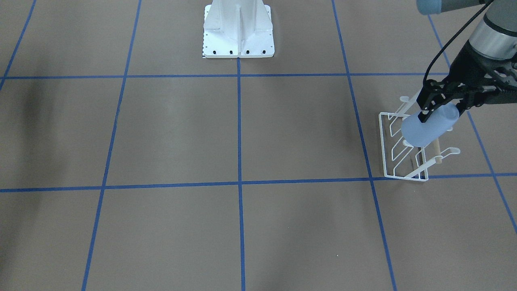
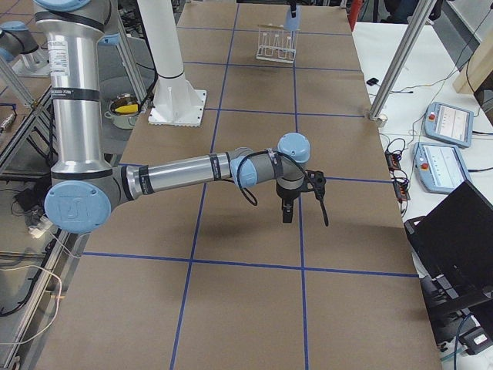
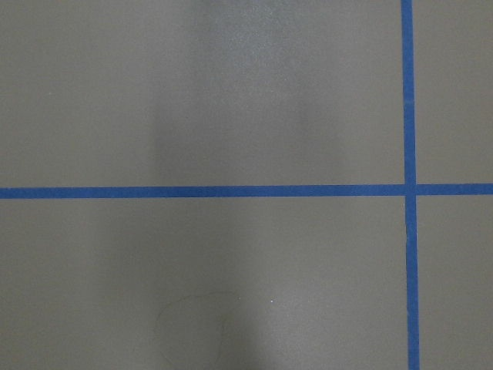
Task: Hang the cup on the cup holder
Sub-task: 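Lower the cup with the left gripper onto a wooden peg of the rack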
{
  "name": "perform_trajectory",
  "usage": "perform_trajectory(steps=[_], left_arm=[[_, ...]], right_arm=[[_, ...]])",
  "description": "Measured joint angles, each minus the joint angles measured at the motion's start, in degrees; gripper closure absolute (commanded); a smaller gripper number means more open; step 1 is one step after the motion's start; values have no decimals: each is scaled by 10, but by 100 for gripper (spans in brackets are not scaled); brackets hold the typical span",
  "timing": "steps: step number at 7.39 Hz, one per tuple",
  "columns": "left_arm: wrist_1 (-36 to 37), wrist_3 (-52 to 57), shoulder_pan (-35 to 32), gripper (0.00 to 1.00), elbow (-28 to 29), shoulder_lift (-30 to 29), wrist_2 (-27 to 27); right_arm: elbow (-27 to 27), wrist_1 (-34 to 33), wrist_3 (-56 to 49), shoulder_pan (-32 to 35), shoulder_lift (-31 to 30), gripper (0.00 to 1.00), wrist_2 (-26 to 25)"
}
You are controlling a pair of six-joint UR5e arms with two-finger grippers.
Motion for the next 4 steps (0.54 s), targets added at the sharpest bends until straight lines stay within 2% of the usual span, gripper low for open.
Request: perform_trajectory(steps=[4], left_arm=[[-2, 11, 24, 100, 25, -3, 25]], right_arm=[[-2, -5, 1, -4, -4, 0, -1]])
